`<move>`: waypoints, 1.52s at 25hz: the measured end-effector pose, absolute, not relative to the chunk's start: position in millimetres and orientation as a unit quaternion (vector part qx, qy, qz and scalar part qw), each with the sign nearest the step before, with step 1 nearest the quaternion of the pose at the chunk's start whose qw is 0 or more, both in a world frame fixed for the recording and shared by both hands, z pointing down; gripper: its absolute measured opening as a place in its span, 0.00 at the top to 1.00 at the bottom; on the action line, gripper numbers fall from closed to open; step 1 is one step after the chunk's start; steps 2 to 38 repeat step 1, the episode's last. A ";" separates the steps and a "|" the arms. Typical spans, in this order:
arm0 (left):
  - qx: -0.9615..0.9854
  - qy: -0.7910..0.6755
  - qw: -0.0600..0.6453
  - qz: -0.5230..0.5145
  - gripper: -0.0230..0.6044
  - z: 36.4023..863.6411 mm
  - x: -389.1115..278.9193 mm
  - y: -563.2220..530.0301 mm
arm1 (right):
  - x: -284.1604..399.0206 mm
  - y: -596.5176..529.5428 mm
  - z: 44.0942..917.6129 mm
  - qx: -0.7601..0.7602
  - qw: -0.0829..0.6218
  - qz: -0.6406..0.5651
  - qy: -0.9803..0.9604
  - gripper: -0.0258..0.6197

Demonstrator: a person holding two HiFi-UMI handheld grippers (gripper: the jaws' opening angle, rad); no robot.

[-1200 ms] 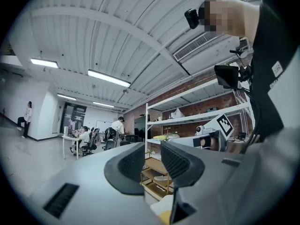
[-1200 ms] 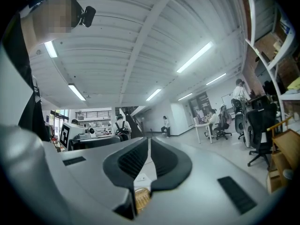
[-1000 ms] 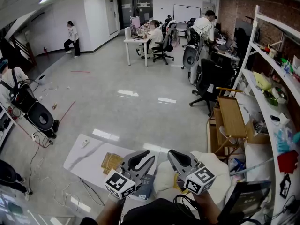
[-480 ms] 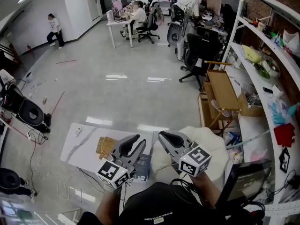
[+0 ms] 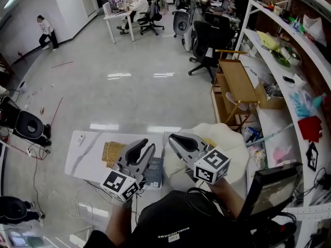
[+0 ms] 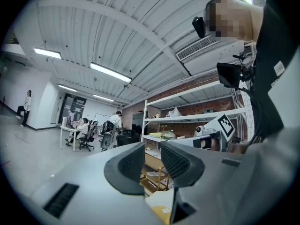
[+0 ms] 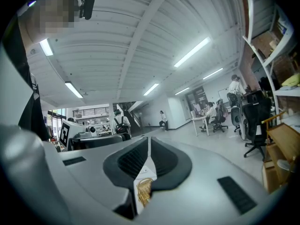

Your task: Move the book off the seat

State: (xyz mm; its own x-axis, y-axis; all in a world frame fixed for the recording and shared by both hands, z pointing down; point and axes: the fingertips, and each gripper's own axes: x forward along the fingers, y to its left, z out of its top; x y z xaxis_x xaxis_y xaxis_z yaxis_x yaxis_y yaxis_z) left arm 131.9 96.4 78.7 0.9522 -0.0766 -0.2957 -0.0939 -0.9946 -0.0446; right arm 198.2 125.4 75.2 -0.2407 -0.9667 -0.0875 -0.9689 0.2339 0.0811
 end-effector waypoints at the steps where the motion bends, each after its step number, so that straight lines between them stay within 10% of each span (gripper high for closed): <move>1: -0.988 0.043 0.028 0.149 0.79 79.8 132.8 97.5 | 199.4 126.4 76.8 -0.617 0.010 0.059 0.785 0.91; 38: -0.988 0.043 0.028 0.149 0.79 79.8 132.8 97.5 | 199.4 126.4 76.8 -0.617 0.010 0.059 0.785 0.91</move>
